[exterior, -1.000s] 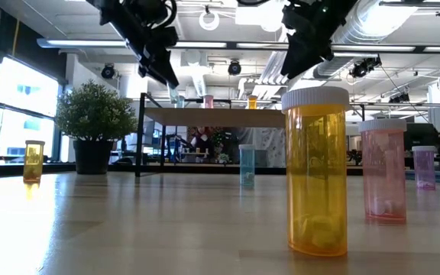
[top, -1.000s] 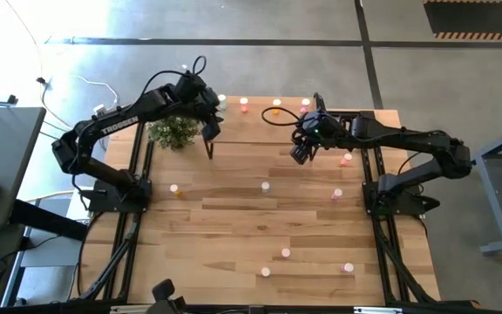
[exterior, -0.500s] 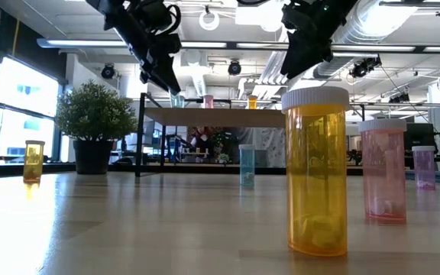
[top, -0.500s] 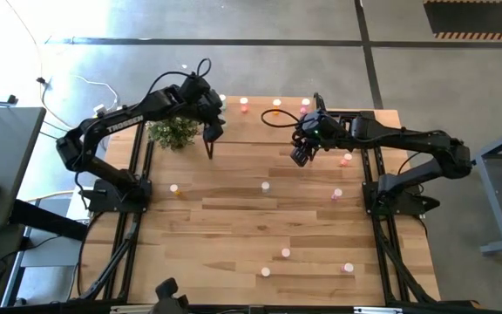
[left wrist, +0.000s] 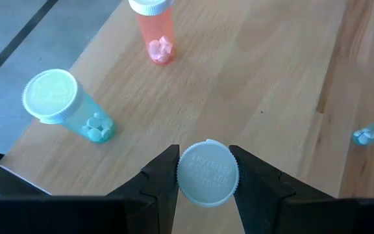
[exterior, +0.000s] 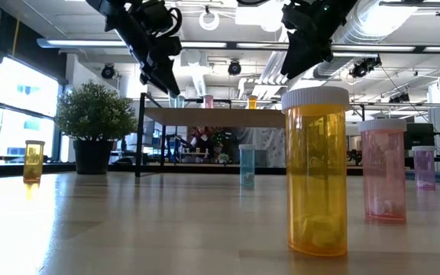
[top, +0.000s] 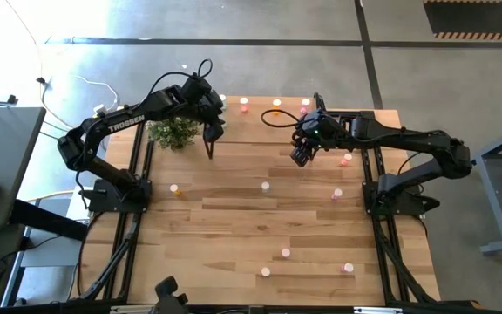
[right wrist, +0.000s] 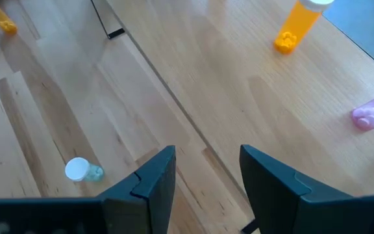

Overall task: Pick and place medicine bottles onto shelf by color
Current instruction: Put the bottom blue pill bottle on the shelf aligned with the other blue pill bottle

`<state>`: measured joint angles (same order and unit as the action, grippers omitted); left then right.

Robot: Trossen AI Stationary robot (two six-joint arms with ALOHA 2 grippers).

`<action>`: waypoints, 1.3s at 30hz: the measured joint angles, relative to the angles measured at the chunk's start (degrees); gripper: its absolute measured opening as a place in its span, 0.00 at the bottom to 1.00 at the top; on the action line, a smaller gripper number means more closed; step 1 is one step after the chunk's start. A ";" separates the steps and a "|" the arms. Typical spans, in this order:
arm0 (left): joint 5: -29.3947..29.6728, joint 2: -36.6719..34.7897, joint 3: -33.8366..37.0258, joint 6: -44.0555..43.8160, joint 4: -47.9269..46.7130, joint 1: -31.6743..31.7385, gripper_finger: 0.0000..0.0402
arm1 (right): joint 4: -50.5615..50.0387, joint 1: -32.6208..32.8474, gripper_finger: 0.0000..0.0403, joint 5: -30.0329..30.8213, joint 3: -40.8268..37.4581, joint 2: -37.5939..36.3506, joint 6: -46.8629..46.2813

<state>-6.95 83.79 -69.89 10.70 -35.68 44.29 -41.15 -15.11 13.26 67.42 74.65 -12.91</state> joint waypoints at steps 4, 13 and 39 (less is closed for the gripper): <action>0.21 0.00 0.00 0.59 0.03 0.00 0.29 | 0.00 0.00 0.40 0.01 0.00 0.00 0.00; 1.43 0.02 0.04 1.49 0.73 0.00 0.29 | 0.00 0.00 0.40 0.02 0.00 0.00 0.00; 1.83 0.00 0.02 1.50 -0.37 -0.02 0.29 | -0.04 0.00 0.40 0.02 0.00 0.02 0.15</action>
<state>-5.13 83.79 -69.87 12.20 -36.05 44.27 -41.19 -15.11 13.28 67.42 74.67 -12.75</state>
